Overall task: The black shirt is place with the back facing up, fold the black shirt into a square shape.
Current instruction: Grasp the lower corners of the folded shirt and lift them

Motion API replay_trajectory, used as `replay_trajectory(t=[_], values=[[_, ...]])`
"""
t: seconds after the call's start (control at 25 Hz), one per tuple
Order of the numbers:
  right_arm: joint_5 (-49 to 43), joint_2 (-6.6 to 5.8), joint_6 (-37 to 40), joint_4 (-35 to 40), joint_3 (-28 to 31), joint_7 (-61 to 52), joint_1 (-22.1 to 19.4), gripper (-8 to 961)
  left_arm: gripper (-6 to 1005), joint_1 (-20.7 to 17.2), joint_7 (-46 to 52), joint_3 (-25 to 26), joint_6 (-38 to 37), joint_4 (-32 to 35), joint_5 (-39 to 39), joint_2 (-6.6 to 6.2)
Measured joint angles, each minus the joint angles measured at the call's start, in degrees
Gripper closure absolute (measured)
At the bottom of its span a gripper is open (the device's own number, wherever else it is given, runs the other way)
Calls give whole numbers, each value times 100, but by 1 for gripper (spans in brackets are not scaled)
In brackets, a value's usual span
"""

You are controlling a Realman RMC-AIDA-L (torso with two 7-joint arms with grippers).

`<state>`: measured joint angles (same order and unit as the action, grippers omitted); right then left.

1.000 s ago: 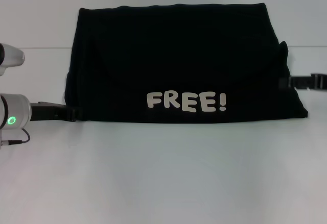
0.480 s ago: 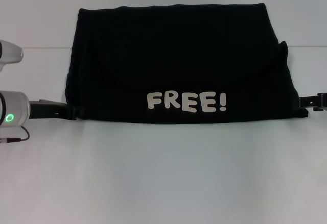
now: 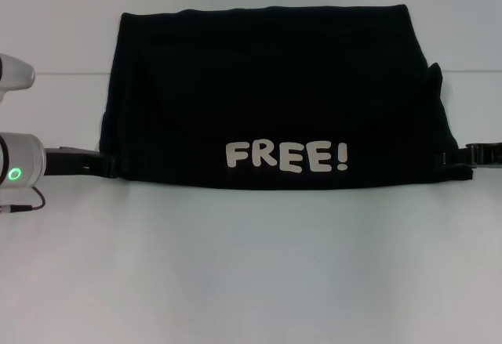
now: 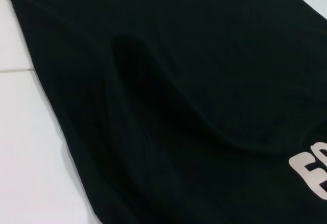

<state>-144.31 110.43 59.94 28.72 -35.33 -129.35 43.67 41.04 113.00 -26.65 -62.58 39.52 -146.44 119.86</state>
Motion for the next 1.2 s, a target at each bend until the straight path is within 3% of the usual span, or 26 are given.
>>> replay_trajectory(t=[0.4, 0.52, 0.72, 0.92, 1.2], values=[[36, -32, 29, 10, 61, 67, -120, 376, 1000, 17, 3, 6, 75, -27, 0, -8], [36, -29, 25, 12, 61, 89, -144, 590, 1000, 18, 8, 10, 113, -39, 0, -8], [129, -17, 83, 21, 191, 335, -236, 828, 1001, 1, 66, 21, 78, -12, -2, -7], [566, -70, 489, 83, 283, 819, -463, 932, 1001, -108, 150, 205, -373, 233, -4, -13], [1025, -7, 1473, 622, 300, 1253, -1016, 931, 1001, -412, 150, 386, -1262, 551, -35, -10]])
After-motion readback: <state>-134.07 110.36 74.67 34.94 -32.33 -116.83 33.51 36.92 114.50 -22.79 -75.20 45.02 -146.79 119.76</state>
